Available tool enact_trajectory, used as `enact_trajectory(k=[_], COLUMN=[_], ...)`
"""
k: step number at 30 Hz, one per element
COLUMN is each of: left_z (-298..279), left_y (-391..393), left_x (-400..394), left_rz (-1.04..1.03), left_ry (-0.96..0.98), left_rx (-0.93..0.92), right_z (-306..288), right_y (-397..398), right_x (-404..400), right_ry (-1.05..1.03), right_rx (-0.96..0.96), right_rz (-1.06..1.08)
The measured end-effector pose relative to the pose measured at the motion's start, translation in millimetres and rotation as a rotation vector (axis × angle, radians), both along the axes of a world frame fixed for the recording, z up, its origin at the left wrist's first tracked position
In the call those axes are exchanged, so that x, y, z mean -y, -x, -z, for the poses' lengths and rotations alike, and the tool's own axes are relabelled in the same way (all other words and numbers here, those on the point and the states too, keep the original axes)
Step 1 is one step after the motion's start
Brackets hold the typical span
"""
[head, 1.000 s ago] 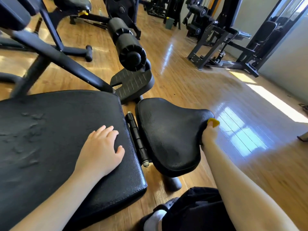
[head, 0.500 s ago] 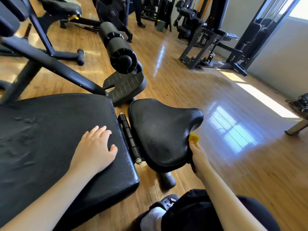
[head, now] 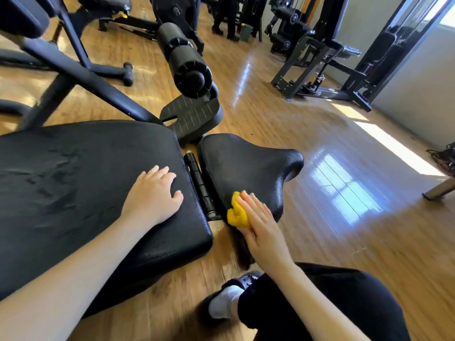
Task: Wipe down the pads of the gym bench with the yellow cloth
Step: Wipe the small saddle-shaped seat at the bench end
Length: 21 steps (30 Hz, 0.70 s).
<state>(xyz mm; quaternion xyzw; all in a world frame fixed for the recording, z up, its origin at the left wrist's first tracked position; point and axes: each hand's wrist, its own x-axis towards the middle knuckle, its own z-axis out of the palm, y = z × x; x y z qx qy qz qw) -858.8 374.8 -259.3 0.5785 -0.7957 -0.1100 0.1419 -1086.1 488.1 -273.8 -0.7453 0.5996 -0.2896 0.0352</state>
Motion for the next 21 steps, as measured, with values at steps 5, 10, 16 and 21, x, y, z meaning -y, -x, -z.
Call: enact_trajectory(k=[5, 10, 16, 21], left_z=[-1, 0, 2, 3], left_y=[-1, -2, -3, -1], left_x=[0, 0, 1, 1], left_rz=[0.013, 0.014, 0.011, 0.012], left_ry=[-0.018, -0.009, 0.006, 0.016], left_rx=[-0.017, -0.043, -0.035, -0.011], right_z=[13, 21, 1, 1], right_y=[-4, 47, 82, 47], right_x=[30, 24, 13, 18], right_ry=[0.113, 0.085, 0.025, 0.009], right_rx=[-0.754, -0.838, -0.605, -0.658], right_rz=[-0.106, -0.299, -0.146, -0.169])
